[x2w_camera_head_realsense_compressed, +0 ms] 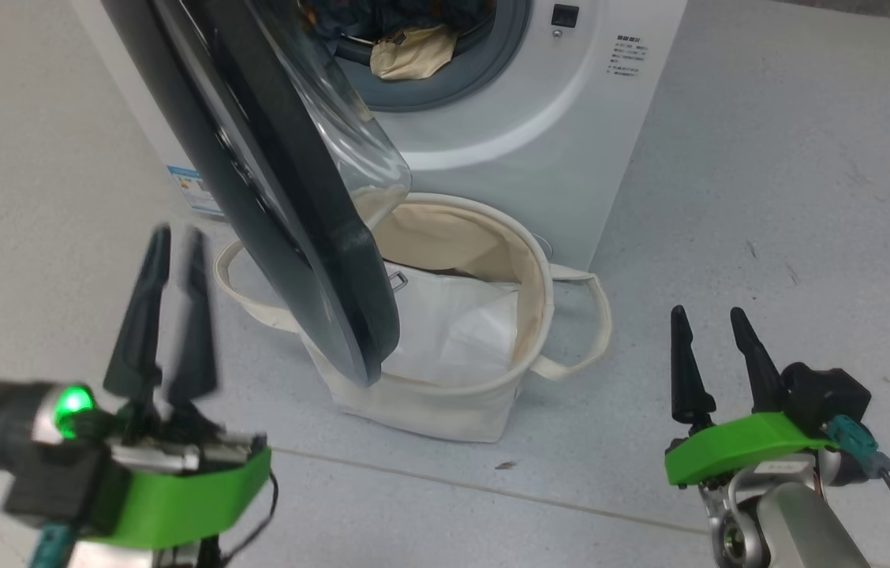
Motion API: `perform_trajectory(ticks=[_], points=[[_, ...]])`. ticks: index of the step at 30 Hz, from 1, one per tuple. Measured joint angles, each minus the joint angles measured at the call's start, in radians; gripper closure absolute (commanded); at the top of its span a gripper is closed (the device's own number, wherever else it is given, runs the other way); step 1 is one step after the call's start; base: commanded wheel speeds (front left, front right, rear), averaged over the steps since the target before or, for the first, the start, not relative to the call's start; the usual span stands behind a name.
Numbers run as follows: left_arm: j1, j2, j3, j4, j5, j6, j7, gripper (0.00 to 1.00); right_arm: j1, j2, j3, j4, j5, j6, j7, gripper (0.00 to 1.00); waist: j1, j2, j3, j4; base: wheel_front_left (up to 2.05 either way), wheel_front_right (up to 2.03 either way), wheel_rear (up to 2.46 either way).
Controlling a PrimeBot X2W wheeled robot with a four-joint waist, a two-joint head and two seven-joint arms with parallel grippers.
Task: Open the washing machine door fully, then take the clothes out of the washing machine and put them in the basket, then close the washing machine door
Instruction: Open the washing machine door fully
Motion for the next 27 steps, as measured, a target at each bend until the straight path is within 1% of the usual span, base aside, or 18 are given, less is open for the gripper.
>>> perform_trajectory(ticks=[1, 2, 6, 12, 15, 22, 27], points=[[0.0, 0.0, 0.0, 0.0, 0.0, 0.0, 0.0, 0.9, 0.0, 0.0, 0.0, 0.0, 0.0, 0.0, 0.0, 0.0, 0.0, 0.0, 0.0, 0.0, 0.0, 0.0, 0.0], [-0.016, 0.0, 0.001, -0.031, 0.0, 0.0, 0.0, 1.0, -0.001, 0.0, 0.0, 0.0, 0.004, 0.0, 0.0, 0.0, 0.0, 0.0, 0.002, 0.0, 0.0, 0.0, 0.0], [-0.063, -0.006, -0.017, -0.109, 0.003, -0.005, -0.001, 1.0, -0.006, 0.0, 0.005, 0.0, 0.006, 0.0, 0.0, 0.0, 0.0, 0.0, 0.01, -0.004, 0.0, 0.0, 0.0], [-0.101, -0.022, -0.132, -0.124, 0.012, -0.035, -0.001, 1.0, -0.023, 0.0, 0.015, -0.004, 0.023, 0.0, 0.0, 0.0, 0.0, 0.0, 0.02, -0.017, 0.0, 0.0, 0.0], [-0.119, -0.024, -0.177, -0.081, 0.019, -0.036, -0.001, 1.0, -0.028, 0.0, 0.024, -0.007, 0.031, 0.0, 0.0, 0.0, 0.0, 0.0, 0.028, -0.03, 0.0, 0.0, 0.0], [-0.134, -0.028, -0.258, 0.081, 0.022, -0.041, -0.001, 1.0, -0.047, 0.0, 0.024, -0.012, 0.049, 0.0, 0.0, 0.0, 0.0, 0.0, 0.061, -0.057, 0.0, 0.0, 0.0], [-0.16, -0.034, -0.275, 0.214, 0.021, -0.01, -0.001, 1.0, -0.062, 0.0, 0.023, -0.011, 0.058, 0.0, 0.0, 0.0, 0.0, 0.0, 0.084, -0.068, 0.0, 0.0, 0.0]])
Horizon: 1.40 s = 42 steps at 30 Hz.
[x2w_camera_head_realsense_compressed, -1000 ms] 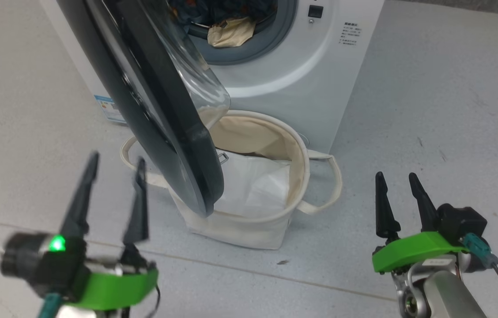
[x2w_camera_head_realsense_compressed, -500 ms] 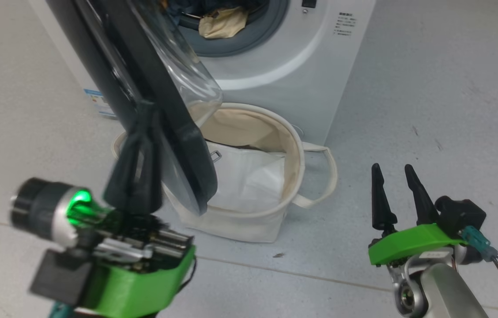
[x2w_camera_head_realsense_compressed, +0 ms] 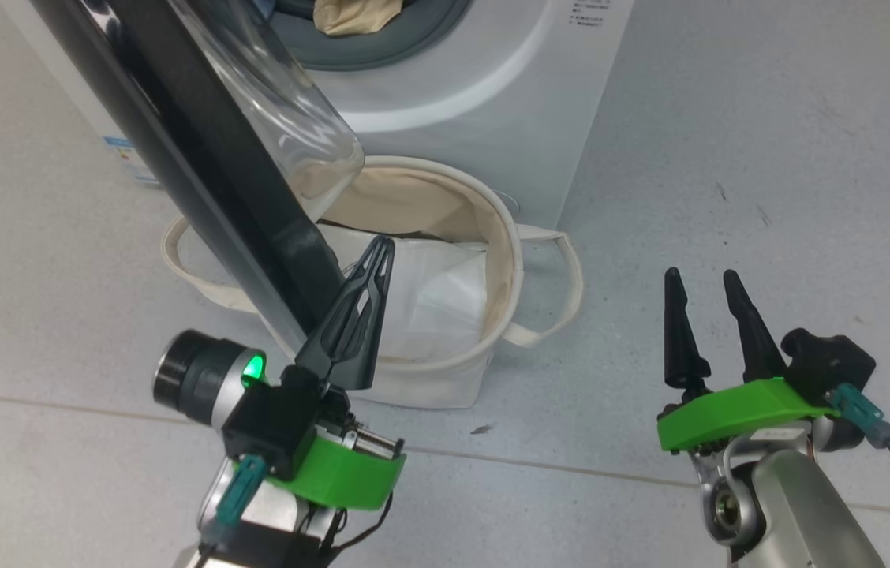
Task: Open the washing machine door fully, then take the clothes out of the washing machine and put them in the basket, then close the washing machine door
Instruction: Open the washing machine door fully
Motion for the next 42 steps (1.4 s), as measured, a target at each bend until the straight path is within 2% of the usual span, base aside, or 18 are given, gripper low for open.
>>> perform_trajectory(ticks=[6, 16, 21, 29, 32, 34, 38, 42], points=[[-0.02, -0.001, 0.0, 0.102, 0.0, 0.036, 0.0, 1.0, -0.01, 0.0, -0.006, 0.0, 0.007, 0.0, 0.0, 0.0, 0.0, 0.0, 0.015, 0.003, 0.0, 0.0, 0.0], [-0.022, -0.018, -0.013, 0.134, -0.01, 0.083, 0.0, 1.0, -0.018, 0.0, -0.006, 0.006, 0.007, 0.0, 0.0, 0.0, 0.0, 0.0, 0.017, 0.05, 0.0, 0.0, 0.0], [0.008, -0.02, -0.011, 0.127, -0.029, 0.116, 0.0, 1.0, -0.018, 0.0, -0.013, 0.021, 0.005, 0.0, 0.0, 0.0, 0.0, 0.0, 0.012, 0.109, 0.0, 0.0, 0.0], [0.039, -0.02, 0.008, 0.133, -0.055, 0.144, 0.0, 1.0, -0.018, 0.0, -0.002, 0.037, -0.009, 0.0, 0.0, 0.0, 0.0, 0.0, -0.003, 0.21, 0.0, 0.0, 0.0], [0.044, -0.019, 0.041, 0.143, -0.064, 0.158, 0.0, 1.0, -0.018, 0.0, 0.003, 0.044, -0.014, 0.0, 0.0, 0.0, 0.0, 0.0, -0.012, 0.251, 0.0, 0.0, 0.0], [0.043, -0.016, 0.074, 0.154, -0.078, 0.169, 0.0, 0.9, -0.018, 0.0, 0.009, 0.047, -0.021, 0.0, 0.0, 0.0, 0.0, 0.0, -0.016, 0.272, 0.0, 0.0, 0.0], [0.039, 0.012, 0.148, 0.177, -0.097, 0.185, 0.0, 0.95, -0.018, 0.0, 0.021, 0.049, -0.021, 0.0, 0.0, 0.0, 0.0, 0.0, -0.021, 0.287, 0.0, 0.0, 0.0], [0.013, 0.044, 0.224, 0.215, -0.12, 0.191, 0.0, 0.96, -0.018, 0.0, 0.018, 0.055, -0.027, 0.0, 0.0, 0.0, 0.0, 0.0, -0.013, 0.275, 0.0, 0.0, 0.0]])
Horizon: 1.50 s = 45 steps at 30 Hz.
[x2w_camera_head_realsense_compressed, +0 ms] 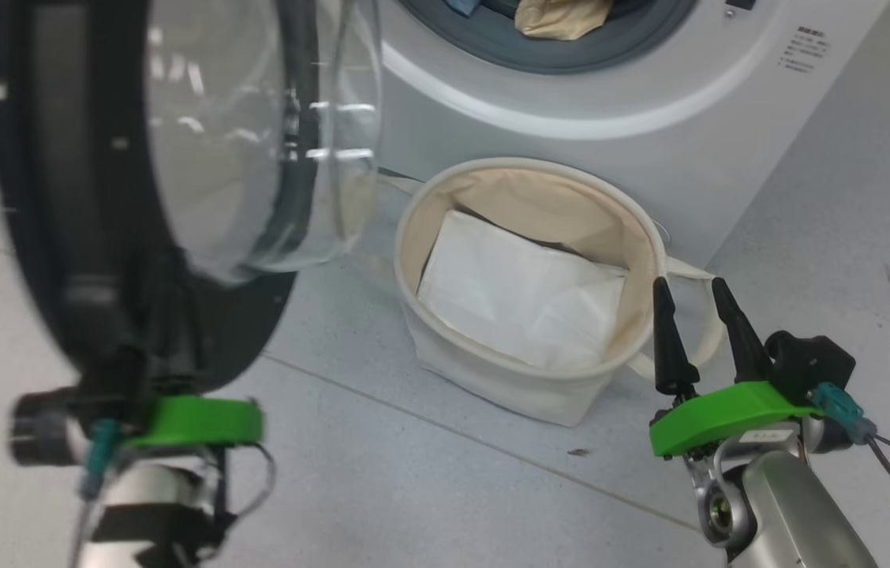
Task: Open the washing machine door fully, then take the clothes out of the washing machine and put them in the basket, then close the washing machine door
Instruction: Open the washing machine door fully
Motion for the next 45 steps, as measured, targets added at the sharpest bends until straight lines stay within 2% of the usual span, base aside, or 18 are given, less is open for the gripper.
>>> perform_trajectory(ticks=[3, 13, 18, 25, 35, 41, 45], points=[[-0.023, 0.03, 0.073, 0.03, -0.026, 0.007, 0.0, 1.0, 0.0, 0.0, -0.012, 0.0, -0.01, 0.0, 0.0, 0.0, 0.0, 0.0, 0.012, -0.012, 0.0, 0.0, 0.0], [-0.123, 0.104, 0.29, 0.125, -0.095, 0.013, 0.0, 1.0, -0.023, 0.0, -0.043, -0.003, -0.058, 0.0, 0.0, 0.0, 0.0, 0.0, 0.086, -0.038, 0.0, 0.0, 0.0], [-0.167, 0.113, 0.374, 0.172, -0.116, 0.009, 0.0, 1.0, -0.038, 0.0, -0.056, -0.01, -0.084, 0.0, 0.0, 0.0, 0.0, 0.0, 0.131, -0.041, 0.0, 0.0, 0.0], [-0.208, 0.11, 0.465, 0.237, -0.119, -0.026, 0.0, 1.0, -0.04, 0.0, -0.063, -0.022, -0.11, 0.0, 0.0, 0.0, 0.0, 0.0, 0.176, -0.038, 0.0, 0.0, 0.0], [-0.216, 0.065, 0.508, 0.254, -0.045, -0.084, 0.0, 1.0, -0.041, 0.0, -0.065, -0.03, -0.105, 0.0, 0.0, 0.0, 0.0, 0.0, 0.151, -0.045, 0.0, 0.0, 0.0], [-0.196, 0.039, 0.505, 0.211, 0.0, -0.103, 0.0, 1.0, -0.041, 0.0, -0.061, -0.031, -0.075, 0.0, 0.0, 0.0, 0.0, 0.0, 0.107, -0.051, 0.0, 0.0, 0.0], [-0.146, 0.003, 0.49, 0.164, 0.013, -0.139, 0.0, 0.99, -0.038, 0.0, -0.047, -0.031, -0.048, 0.0, 0.0, 0.0, 0.0, 0.0, 0.062, -0.059, 0.0, 0.0, 0.0]])
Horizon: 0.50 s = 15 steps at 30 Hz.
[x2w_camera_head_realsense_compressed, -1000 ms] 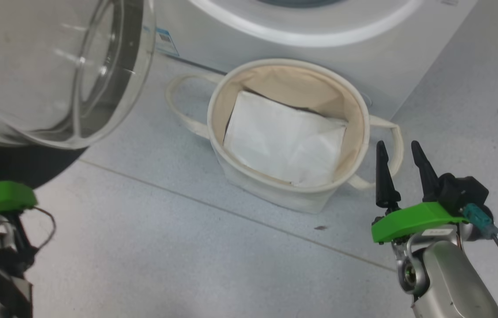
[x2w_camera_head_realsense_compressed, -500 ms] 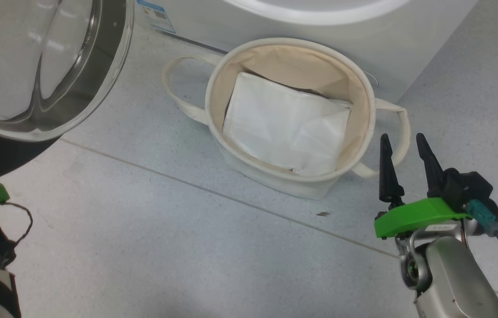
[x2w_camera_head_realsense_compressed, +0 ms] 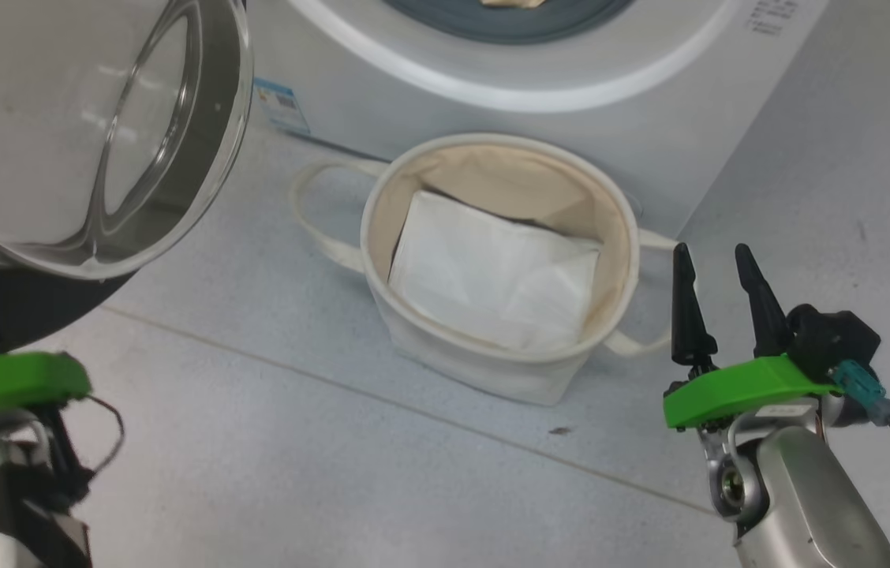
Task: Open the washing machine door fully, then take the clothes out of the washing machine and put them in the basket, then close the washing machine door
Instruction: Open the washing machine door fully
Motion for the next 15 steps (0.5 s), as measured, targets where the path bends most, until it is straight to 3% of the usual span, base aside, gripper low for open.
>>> perform_trajectory(ticks=[15], points=[[0.18, -0.057, -0.21, -0.127, 0.05, -0.087, 0.001, 0.96, 0.053, 0.0, 0.023, -0.018, 0.126, 0.0, 0.0, 0.0, 0.0, 0.0, -0.155, -0.07, 0.0, 0.0, 0.0]])
